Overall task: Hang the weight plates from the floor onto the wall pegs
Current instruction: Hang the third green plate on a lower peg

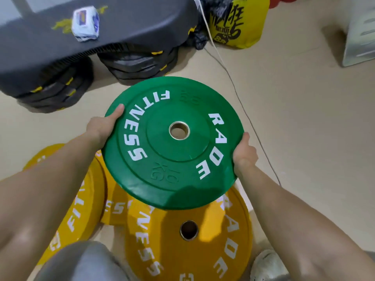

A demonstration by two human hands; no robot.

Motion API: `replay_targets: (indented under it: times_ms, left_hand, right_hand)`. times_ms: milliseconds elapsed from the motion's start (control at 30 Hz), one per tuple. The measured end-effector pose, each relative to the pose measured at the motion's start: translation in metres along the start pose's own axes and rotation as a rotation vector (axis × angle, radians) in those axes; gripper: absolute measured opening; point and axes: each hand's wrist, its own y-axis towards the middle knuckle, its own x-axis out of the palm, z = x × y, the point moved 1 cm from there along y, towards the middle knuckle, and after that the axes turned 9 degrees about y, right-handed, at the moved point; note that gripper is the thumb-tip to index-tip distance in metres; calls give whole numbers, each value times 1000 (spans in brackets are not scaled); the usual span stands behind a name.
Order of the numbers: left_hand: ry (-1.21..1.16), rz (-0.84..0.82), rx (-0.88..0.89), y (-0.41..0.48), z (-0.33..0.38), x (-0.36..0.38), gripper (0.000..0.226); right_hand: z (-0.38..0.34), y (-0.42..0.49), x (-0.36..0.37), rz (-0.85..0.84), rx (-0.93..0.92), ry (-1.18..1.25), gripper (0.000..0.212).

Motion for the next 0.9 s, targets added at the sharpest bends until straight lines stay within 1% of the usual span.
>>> replay_targets:
  times_ms: [67, 167, 267, 367, 400, 433, 467, 533, 567, 600, 633, 667, 700, 800, 900]
  left_hand:
    - [-33, 46, 38, -16, 26, -50, 122]
    - [-77, 84, 71, -48, 69, -118, 133]
    - [-146, 97, 102, -93, 121, -196, 122]
    - [-221, 58, 67, -136, 168, -275, 127]
    - [-236, 58, 92, -143, 176, -290, 128]
    - [-243, 52, 107, -168, 202, -328, 128]
    - [-229, 49, 139, -186, 219, -352, 126]
    - [-248, 80, 201, -223, 260, -410, 111]
    - [-259, 90, 216, -240, 285, -446, 102]
    - [-255, 96, 231, -250, 300, -468, 97]
    - [-252, 95, 239, -265, 322, -501, 95]
    - [-257, 91, 250, -273, 337, -526, 101]
    - [-268, 102, 259, -284, 355, -556, 100]
    - [-275, 119, 336, -309, 402, -631, 79]
    - [-287, 155, 443, -329, 455, -699, 76]
  right_hand:
    - [-40, -36, 2, -20, -29, 43, 61]
    - [-105, -94, -3, -16, -87, 78, 67]
    - [-184, -168, -18, 10, -164, 86, 67]
    - [-260, -249, -41, 23, -241, 91, 67]
    - [-274, -267, -47, 38, -264, 87, 70]
    - [-309, -302, -58, 49, -294, 79, 74]
    - [-330, -332, -65, 39, -299, 78, 78]
    - [-380, -392, -81, 50, -332, 89, 82]
    - [-412, -426, -89, 65, -354, 83, 81]
    - [-430, -449, -94, 62, -373, 88, 79]
    - [-457, -480, -100, 65, -393, 89, 77]
    - [-476, -504, -104, 58, -400, 91, 76]
    - [-500, -531, -108, 67, -406, 105, 78]
    - [-557, -596, -113, 58, -391, 183, 84]
    - [-615, -644, -109, 62, -442, 271, 86]
